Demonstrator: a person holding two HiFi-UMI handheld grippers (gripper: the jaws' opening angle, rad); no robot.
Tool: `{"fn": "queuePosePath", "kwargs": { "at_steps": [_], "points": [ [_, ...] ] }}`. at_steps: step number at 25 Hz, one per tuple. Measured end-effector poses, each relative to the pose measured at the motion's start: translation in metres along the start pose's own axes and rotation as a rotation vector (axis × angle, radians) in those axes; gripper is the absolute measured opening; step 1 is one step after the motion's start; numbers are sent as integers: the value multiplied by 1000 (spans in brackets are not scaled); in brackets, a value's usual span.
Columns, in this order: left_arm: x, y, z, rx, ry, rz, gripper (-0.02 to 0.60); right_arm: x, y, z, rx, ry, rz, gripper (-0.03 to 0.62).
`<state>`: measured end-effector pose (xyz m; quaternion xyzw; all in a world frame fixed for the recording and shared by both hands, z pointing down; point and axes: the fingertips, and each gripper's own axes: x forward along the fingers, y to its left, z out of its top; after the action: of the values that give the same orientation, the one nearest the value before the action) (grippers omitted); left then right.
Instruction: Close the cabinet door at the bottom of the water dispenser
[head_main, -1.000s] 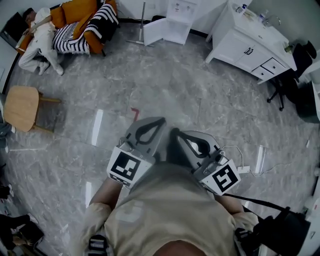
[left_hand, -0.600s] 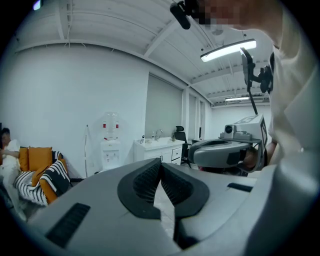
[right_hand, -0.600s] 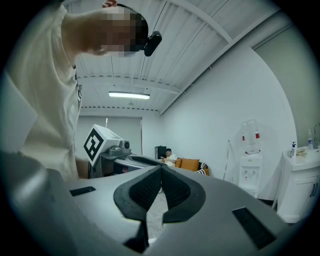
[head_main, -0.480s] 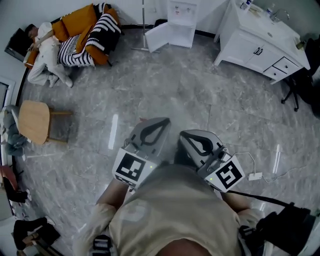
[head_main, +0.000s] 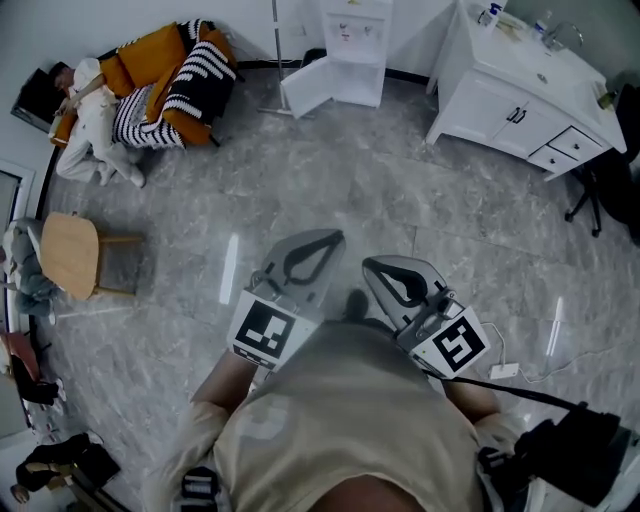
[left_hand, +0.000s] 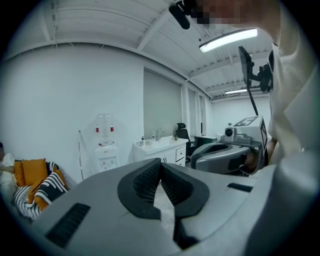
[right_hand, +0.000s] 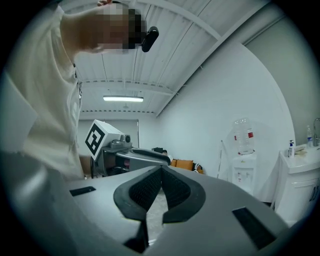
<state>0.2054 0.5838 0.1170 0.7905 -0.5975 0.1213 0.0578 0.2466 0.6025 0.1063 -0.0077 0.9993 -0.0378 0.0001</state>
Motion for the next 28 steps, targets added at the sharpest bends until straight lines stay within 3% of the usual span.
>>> {"fn": "queuePosePath", "kwargs": {
  "at_steps": [10,15,28],
  "points": [
    [12,37,-3,-17,-2,65,-9,33,-19,2,-7,-7,73,11],
    [21,63,-4,-21,-17,60,-9,50,-38,-4,5,16,39,11],
    [0,215,-19,-90,-37,87,-9,185,-51,-2,19,63,23,11]
  ]
}}
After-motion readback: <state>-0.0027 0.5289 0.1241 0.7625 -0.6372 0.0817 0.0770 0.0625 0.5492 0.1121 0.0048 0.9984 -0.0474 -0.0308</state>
